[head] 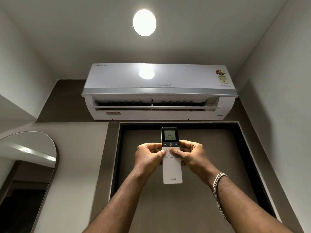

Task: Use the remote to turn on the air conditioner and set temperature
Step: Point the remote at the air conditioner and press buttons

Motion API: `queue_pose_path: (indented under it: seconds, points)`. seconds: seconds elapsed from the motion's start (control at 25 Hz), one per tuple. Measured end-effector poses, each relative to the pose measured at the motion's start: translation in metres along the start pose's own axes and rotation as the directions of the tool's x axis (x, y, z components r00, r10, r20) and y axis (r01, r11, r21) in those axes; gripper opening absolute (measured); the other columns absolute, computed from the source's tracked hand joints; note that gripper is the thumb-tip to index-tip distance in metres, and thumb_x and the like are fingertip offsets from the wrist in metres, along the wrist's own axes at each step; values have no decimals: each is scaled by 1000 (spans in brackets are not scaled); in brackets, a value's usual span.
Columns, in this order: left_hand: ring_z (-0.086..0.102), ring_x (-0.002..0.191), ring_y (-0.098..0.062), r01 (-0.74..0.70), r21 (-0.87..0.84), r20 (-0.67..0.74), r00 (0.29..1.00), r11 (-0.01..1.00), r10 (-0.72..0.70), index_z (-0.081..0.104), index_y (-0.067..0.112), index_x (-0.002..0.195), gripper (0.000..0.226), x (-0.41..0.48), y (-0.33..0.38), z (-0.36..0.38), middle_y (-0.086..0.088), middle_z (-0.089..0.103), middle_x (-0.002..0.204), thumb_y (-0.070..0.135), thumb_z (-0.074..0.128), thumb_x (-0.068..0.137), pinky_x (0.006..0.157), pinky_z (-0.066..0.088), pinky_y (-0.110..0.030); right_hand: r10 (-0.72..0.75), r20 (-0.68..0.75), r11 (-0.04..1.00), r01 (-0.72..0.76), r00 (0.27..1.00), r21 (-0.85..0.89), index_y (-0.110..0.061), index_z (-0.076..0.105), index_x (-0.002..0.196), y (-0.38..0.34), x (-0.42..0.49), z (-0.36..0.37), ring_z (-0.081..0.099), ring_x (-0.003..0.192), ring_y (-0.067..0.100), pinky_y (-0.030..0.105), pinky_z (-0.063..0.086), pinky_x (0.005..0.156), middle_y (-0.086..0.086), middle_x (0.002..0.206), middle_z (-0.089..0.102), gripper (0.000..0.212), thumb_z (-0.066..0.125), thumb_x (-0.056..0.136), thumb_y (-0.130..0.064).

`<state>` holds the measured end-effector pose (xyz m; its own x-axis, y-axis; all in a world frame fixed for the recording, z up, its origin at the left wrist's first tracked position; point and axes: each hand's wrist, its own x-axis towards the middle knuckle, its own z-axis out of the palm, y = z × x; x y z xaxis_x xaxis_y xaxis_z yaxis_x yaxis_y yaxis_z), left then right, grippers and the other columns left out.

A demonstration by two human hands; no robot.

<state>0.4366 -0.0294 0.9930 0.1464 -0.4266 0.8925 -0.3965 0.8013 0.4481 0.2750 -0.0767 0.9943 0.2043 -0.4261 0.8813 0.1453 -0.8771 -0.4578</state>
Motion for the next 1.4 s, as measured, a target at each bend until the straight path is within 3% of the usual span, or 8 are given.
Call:
queue_pose_path:
  seconds: [0.24,0.64,1.04,1.24,1.4]
  points:
    - [72,95,-25,18,-24,-20,1000,1000,-19,63,9,103,24,0,1,0,-14,73,104,21,67,83,76,62,-36,20,11,1000,-20,1000,14,-6,56,129,3,-2,-1,71,104,27,42,61,84,14,116,71,51,74,82,-18]
    - [72,92,-24,-7,-15,-37,999,1000,7,62,14,95,15,-5,7,2,-12,72,101,21,68,83,72,61,-32,6,13,1000,-6,1000,22,-5,50,133,-2,-7,-4,71,104,25,28,63,72,14,119,70,58,74,81,-19]
    - [72,94,-27,26,-37,-37,999,999,-27,63,9,95,15,-8,11,3,-17,72,101,20,65,85,78,61,-40,-1,3,1000,1,1000,23,-7,54,129,1,-8,-5,74,98,20,22,60,64,11,115,72,55,76,81,-19]
    - [72,92,-27,45,-66,-33,998,997,-47,64,2,101,25,-11,11,6,-18,73,100,20,66,84,76,62,-40,-16,-30,998,17,999,60,-28,61,102,-3,-9,-4,75,84,7,17,58,62,2,105,73,32,78,78,-17]
    - [72,91,-27,52,-72,-46,997,996,-55,65,3,101,24,-11,10,7,-16,73,99,21,66,84,74,62,-38,1,-29,999,0,1000,50,-11,57,124,-1,-12,-3,73,99,20,21,60,64,10,115,71,49,77,80,-20]
